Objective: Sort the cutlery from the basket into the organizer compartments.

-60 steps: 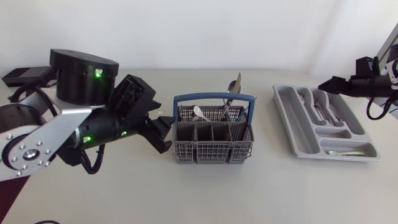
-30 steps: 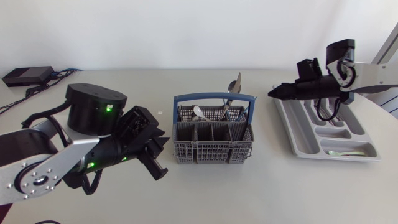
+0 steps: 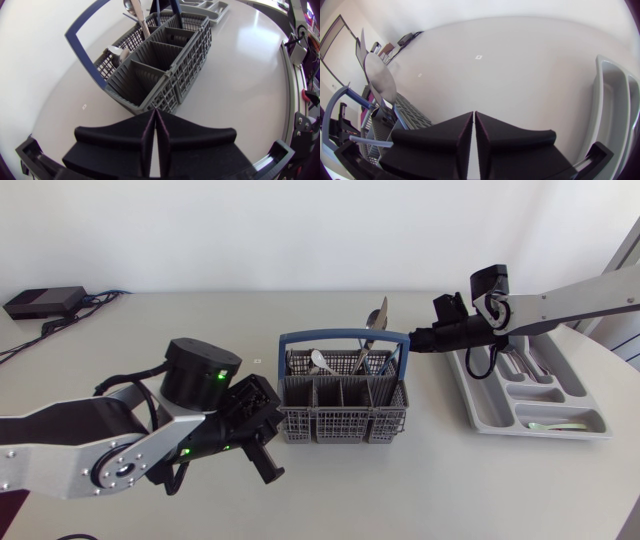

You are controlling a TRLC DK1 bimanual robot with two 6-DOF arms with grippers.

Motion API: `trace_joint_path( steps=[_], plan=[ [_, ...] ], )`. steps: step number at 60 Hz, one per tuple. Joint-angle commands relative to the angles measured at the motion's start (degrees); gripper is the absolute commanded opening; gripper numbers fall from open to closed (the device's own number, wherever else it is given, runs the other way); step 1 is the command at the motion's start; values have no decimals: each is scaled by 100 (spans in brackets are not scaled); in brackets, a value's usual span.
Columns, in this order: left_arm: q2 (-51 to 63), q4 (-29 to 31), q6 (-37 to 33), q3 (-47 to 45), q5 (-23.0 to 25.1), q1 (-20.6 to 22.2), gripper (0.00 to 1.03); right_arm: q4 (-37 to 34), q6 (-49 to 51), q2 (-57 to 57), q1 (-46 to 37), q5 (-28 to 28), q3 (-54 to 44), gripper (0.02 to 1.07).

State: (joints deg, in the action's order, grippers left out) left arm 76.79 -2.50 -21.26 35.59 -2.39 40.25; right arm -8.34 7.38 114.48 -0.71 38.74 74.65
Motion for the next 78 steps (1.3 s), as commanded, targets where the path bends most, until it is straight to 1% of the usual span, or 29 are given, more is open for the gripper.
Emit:
trace_joint_path(
  steps=[1,14,17,25,36,42,49,60,68,78],
  plan=[
    [257,-163,-160,-9,37,-35,4,-19,-158,145,71,142,129,12],
    [661,-681,-168,88,37,-237,4,-133,-8,22,89,608,-153,11],
    [705,-752,-177,123,28,-325,4,-151,71,-66,89,643,-293,11],
    [793,-901,-204,211,37,-588,4,-186,229,-400,106,793,-733,11],
    [872,-1051,-291,220,37,-773,4,-194,370,-839,62,907,-1234,11],
    [828,-1033,-335,194,37,-870,4,-221,370,-1094,-114,977,-1366,11],
    [679,-1015,-335,106,46,-887,4,-300,335,-1094,-377,1074,-1234,11],
    [609,-1007,-388,44,55,-817,4,-300,-17,-470,-544,1276,-654,11],
    [591,-1007,-476,-17,46,-729,4,-309,-272,57,-439,1399,-153,11],
    [565,-1024,-502,-88,46,-694,4,-265,-377,295,-219,1399,93,11]
  ],
)
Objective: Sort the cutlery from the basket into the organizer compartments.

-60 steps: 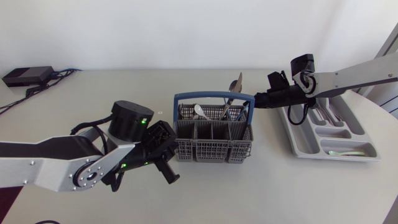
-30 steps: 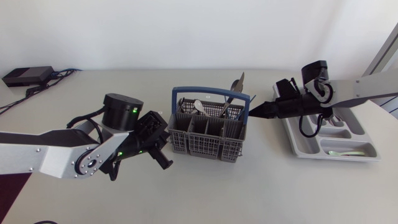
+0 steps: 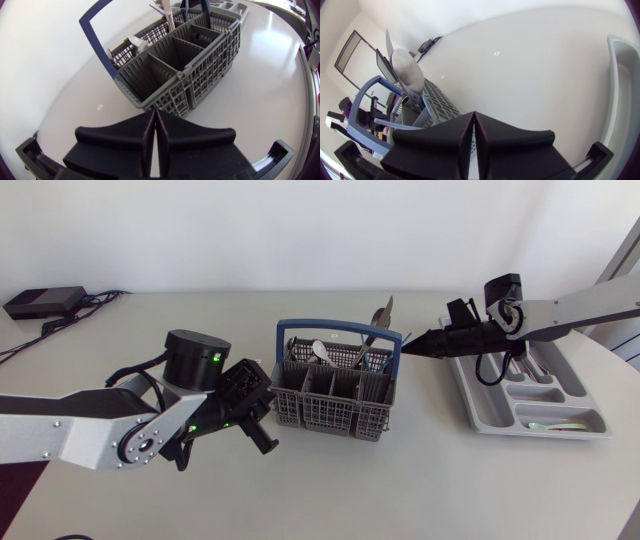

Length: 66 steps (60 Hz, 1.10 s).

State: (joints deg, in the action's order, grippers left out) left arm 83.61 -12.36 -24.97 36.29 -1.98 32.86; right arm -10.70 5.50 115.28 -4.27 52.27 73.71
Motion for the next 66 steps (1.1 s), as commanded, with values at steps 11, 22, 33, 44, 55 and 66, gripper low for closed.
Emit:
trace_joint_path(
  steps=[11,22,33,44,55,66],
  plan=[
    [-56,-126,-157,-202,4,45,4,-2,-225,363,357,46,266,11],
    [164,-346,-140,-202,13,36,4,-46,-242,390,445,319,170,11],
    [296,-557,-140,-96,4,-52,4,-73,-31,99,401,468,-278,10],
    [419,-768,-122,-26,4,-148,4,-328,408,-305,383,521,-797,10],
    [621,-944,-113,97,4,-289,4,-1066,1199,-692,339,618,-1087,10],
    [1025,-996,-78,493,13,-456,4,-1558,1876,-1069,269,653,-1447,10]
  ],
)
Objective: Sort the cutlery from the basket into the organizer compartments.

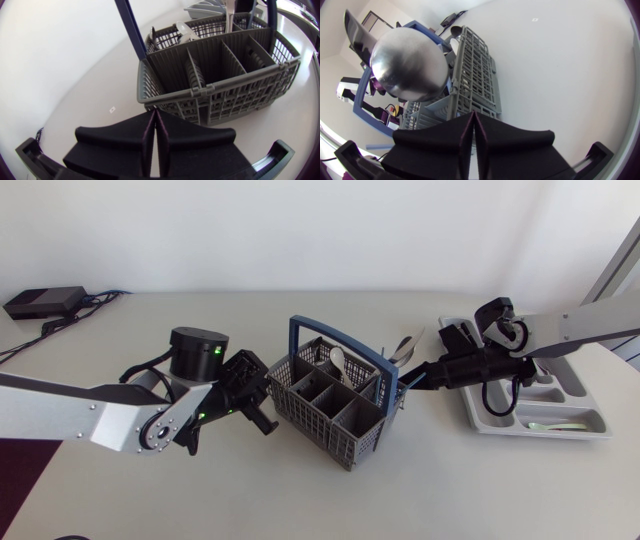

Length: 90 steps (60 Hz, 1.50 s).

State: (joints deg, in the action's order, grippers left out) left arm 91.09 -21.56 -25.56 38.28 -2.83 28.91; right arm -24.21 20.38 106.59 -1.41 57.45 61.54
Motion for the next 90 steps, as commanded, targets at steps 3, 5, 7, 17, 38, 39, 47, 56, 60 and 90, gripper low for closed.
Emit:
trace_joint_path(
  steps=[3,5,7,17,38,39,47,56,60,90],
  plan=[
    [392,-76,-19,417,98,-87,4,-322,537,-270,-26,144,-309,10],
    [462,-76,-19,487,98,-87,4,-392,634,-314,-17,144,-353,10],
    [533,-76,-19,575,98,-96,4,-453,722,-375,-17,144,-406,10],
    [955,-103,-10,1032,98,-157,4,-673,1047,-551,53,144,-626,10],
    [1816,-59,-1,2104,345,-456,4,-787,1187,-955,686,135,-977,10],
    [1825,-59,-1,2122,345,-456,4,-787,1187,-964,712,135,-986,10],
    [1877,-41,-10,2183,389,-482,4,-805,1258,-1070,853,64,-1091,10],
    [1438,-32,-37,1806,503,-720,4,-805,1302,-1263,484,12,-1109,10],
    [1113,-32,-89,1516,520,-764,4,-823,1354,-1342,246,21,-1083,10],
    [-1682,1752,-221,-58,679,282,4,1067,-368,-516,-553,-384,-379,10]
  ],
)
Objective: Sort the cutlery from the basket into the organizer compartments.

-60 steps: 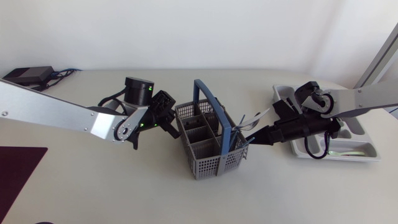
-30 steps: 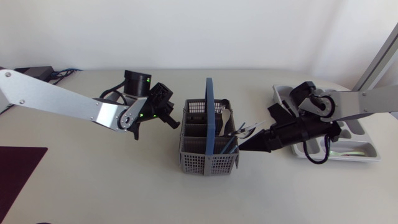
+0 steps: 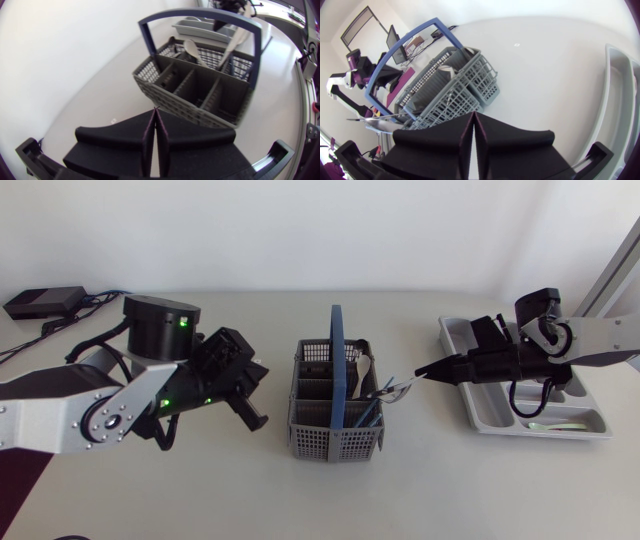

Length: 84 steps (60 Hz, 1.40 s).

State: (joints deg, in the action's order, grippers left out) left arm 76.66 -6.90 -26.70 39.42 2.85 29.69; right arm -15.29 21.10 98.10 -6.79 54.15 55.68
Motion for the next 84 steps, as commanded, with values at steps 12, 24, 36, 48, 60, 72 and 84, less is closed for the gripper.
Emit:
trace_joint_path(
  steps=[12,24,36,48,60,72,84],
  plan=[
    [-556,1129,24,-163,769,520,4,764,-1100,1026,90,-133,760,10],
    [-459,1164,16,-303,972,872,4,1089,-1557,1475,450,-335,1279,10],
    [-275,1208,-81,-409,1279,1065,4,1169,-1759,1853,705,-467,1700,10],
    [384,857,-187,-400,1367,1118,4,1230,-1855,2107,775,-537,1938,10],
    [859,285,-204,-382,1297,924,4,1230,-1855,2169,784,-537,2017,10],
    [973,-119,-204,-365,1121,458,4,1230,-1917,2292,828,-555,2193,10],
    [965,-251,-204,-338,1086,107,4,1344,-2128,2441,934,-572,2412,10]
  ],
)
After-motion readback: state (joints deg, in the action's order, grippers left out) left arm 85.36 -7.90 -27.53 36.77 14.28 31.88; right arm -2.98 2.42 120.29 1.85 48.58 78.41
